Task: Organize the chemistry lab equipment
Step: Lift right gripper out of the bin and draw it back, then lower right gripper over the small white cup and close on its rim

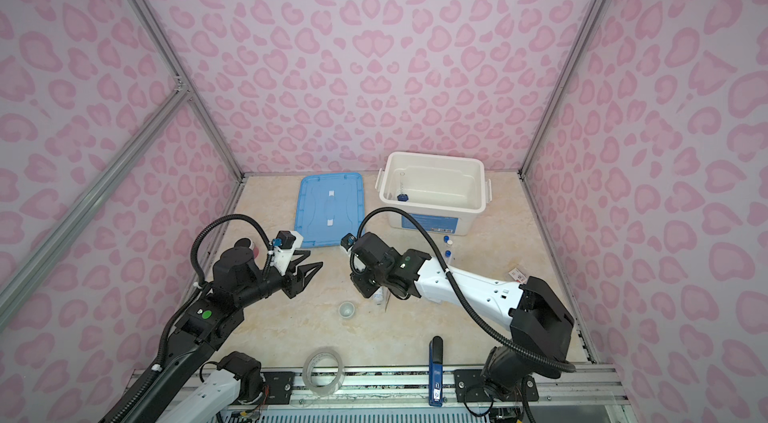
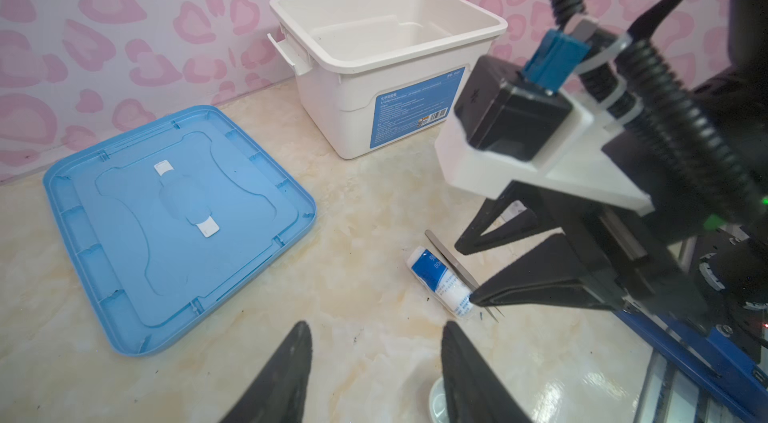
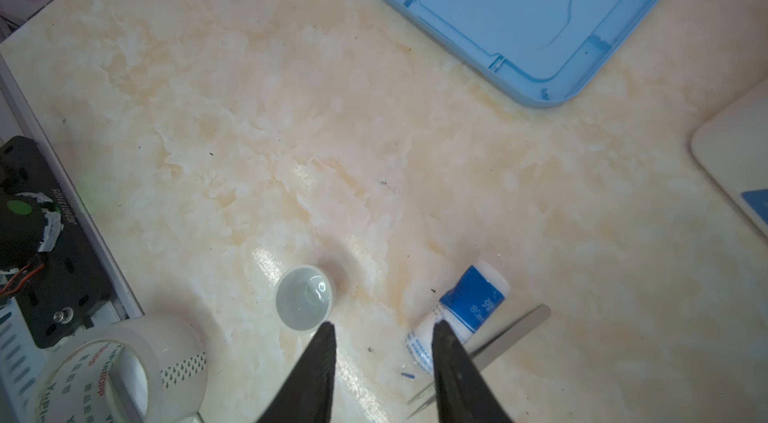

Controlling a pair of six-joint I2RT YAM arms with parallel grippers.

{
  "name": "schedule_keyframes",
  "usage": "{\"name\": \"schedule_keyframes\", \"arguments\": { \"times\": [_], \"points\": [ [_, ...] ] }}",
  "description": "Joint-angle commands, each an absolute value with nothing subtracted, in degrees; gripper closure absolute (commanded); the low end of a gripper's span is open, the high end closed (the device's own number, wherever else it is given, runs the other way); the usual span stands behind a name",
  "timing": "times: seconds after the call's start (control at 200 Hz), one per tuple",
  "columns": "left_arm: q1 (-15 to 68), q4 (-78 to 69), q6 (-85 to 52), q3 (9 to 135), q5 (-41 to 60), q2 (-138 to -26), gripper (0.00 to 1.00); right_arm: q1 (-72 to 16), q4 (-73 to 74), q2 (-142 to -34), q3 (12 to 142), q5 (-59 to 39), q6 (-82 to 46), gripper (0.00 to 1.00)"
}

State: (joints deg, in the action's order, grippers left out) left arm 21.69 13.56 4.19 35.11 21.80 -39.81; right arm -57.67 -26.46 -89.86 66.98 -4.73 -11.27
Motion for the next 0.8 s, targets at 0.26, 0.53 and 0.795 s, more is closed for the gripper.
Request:
{"name": "schedule_keyframes", "arguments": {
  "times": [0.26, 0.53, 0.795],
  "points": [
    [21.6, 12.1, 3.9, 33.7, 20.8, -38.2, 0.48, -61.4, -29.2, -97.2, 68.9, -7.4, -22.5, 0.61],
    [21.7, 11.8, 3.9, 33.5, 21.1, -38.1, 0.48, -61.4, -32.1, -101.7, 72.0, -6.2, -24.5, 0.61],
    [21.7, 11.6, 4.0, 33.5, 21.3, -38.3, 0.48, -60.9, -32.7, -104.4, 73.0, -6.2, -24.6, 0.61]
  ]
}}
